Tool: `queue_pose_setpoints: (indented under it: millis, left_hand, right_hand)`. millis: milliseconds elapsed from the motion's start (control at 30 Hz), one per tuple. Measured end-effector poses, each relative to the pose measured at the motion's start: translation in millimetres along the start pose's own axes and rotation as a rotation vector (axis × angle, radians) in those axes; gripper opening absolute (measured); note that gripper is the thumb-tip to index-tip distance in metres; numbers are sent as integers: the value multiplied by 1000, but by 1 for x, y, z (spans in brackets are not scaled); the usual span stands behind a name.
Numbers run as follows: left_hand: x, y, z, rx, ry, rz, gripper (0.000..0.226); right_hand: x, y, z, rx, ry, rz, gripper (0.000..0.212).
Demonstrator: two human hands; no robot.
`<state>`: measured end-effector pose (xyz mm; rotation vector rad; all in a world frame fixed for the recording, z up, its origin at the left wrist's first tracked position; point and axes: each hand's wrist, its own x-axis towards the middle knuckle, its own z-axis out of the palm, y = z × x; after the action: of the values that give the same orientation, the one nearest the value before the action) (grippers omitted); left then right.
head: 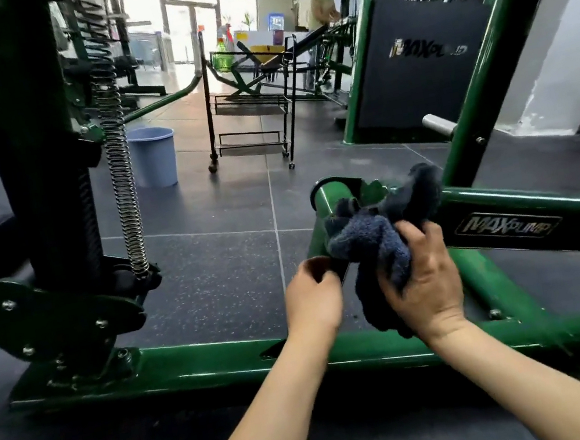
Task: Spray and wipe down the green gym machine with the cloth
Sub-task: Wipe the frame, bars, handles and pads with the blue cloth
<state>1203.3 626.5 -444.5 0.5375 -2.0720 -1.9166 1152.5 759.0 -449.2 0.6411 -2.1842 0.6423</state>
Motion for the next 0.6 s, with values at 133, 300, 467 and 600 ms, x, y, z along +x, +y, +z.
queue_pose_setpoints:
  millis: [133,300,467,600]
  left_hand:
    - [-2,-1,4,-35,-28,-37,33]
    - [2,-8,-4,-107,-46,-120,38]
    - [8,-2,-6,-209,6,-91,14]
    - [14,-1,3,-190,21,-32,13]
  right_hand:
    - [-37,9,13,-71,-236,73,59]
    - [-37,12,6,43,-149,17,57]
    - [-19,9,1,142,45,-5,53]
    - [-18,10,14,99,8,65,52]
